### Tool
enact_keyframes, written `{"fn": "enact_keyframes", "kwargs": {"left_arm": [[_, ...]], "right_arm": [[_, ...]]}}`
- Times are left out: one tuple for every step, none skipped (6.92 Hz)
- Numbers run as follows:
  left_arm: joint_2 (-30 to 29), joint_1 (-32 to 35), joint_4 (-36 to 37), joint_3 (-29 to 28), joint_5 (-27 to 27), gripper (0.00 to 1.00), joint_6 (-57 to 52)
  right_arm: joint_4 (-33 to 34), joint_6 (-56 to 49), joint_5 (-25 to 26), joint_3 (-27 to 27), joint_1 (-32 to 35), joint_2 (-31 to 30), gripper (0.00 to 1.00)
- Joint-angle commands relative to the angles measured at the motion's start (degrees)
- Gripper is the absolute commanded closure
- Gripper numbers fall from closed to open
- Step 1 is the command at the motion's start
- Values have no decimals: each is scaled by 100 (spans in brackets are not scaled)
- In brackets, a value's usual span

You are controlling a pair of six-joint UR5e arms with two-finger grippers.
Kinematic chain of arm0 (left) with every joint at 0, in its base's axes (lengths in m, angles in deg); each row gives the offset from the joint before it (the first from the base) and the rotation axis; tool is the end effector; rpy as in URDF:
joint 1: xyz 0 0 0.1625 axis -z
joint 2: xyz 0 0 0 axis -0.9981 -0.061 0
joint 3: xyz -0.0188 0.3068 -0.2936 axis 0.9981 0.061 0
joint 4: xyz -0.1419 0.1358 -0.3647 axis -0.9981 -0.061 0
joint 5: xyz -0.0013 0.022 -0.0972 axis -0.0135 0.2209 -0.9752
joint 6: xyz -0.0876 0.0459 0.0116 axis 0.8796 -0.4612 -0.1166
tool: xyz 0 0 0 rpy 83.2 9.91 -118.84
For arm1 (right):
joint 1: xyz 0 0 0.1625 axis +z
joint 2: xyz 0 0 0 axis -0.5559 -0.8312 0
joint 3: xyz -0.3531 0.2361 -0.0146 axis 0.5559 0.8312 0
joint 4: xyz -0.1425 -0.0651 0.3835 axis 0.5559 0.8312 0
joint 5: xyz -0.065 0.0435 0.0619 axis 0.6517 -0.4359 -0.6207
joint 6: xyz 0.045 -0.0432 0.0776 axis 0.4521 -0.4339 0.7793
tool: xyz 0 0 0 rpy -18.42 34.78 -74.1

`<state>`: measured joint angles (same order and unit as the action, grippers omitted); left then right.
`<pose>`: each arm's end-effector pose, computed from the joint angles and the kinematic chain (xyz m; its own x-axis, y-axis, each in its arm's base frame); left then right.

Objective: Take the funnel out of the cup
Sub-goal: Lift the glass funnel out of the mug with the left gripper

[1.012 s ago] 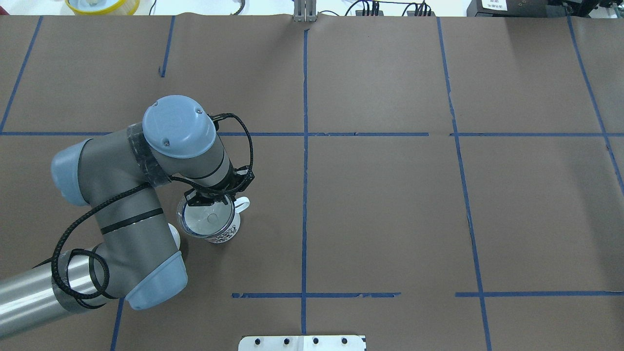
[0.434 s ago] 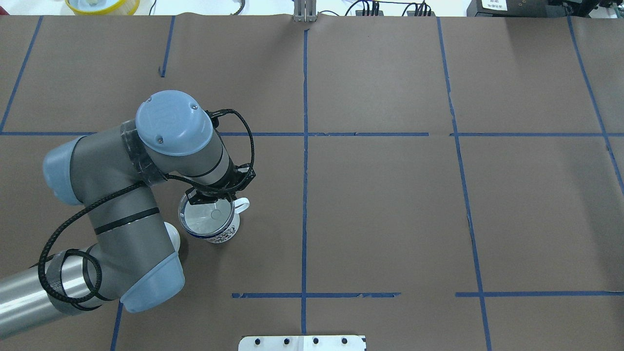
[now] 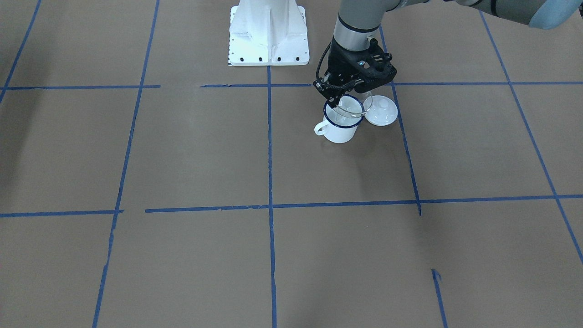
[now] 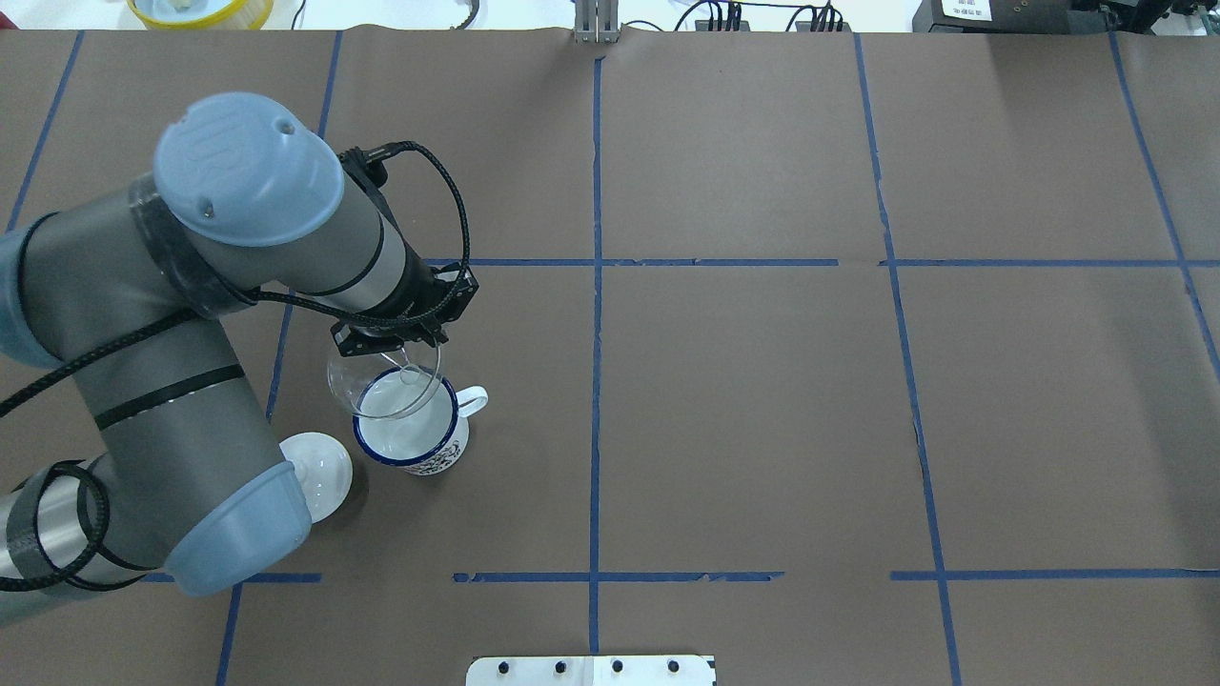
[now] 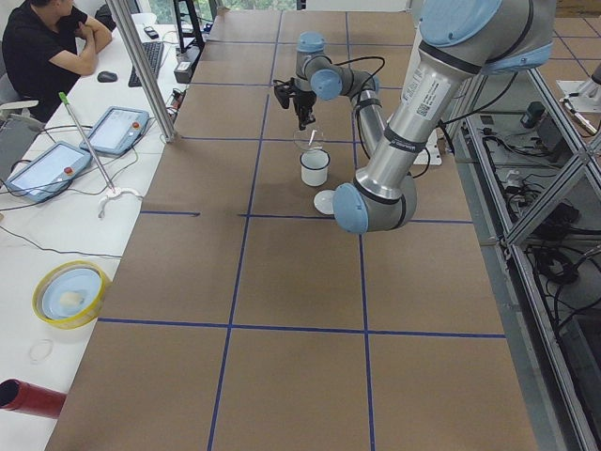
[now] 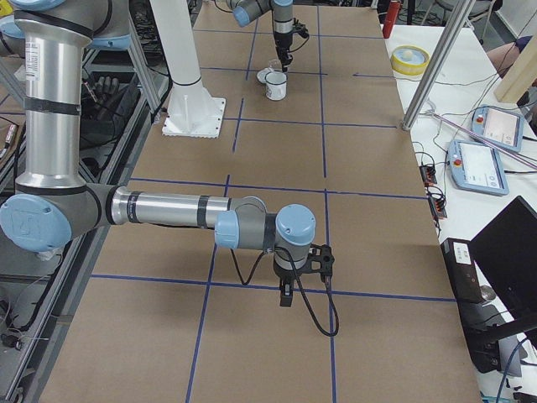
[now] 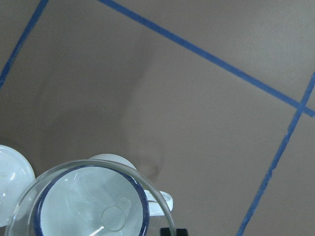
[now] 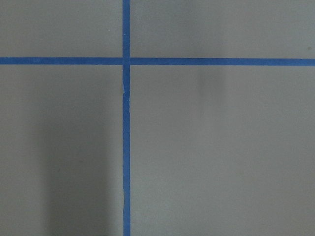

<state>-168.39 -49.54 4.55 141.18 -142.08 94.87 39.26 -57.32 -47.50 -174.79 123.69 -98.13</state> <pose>0.3940 -0.4202 0.1574 0.5107 -0.4649 -0.7233 0.3948 0.8741 -0.2830 0.0671 -0.4451 0.6701 0.7522 0.0162 0.6587 -0.0031 0.9998 -0.0211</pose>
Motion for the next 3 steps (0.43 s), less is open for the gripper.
{"fn": "enact_keyframes", "kwargs": {"left_arm": [[-54,704,-33,160,-12,100,3],[24,794,-512,64,23,100,11],[120,961,-1343,-329,23,100,351]], "right_arm": [[0,0,0,0,0,0,0],[0,0,0,9,0,0,0],[0,0,0,0,0,0,0]]}}
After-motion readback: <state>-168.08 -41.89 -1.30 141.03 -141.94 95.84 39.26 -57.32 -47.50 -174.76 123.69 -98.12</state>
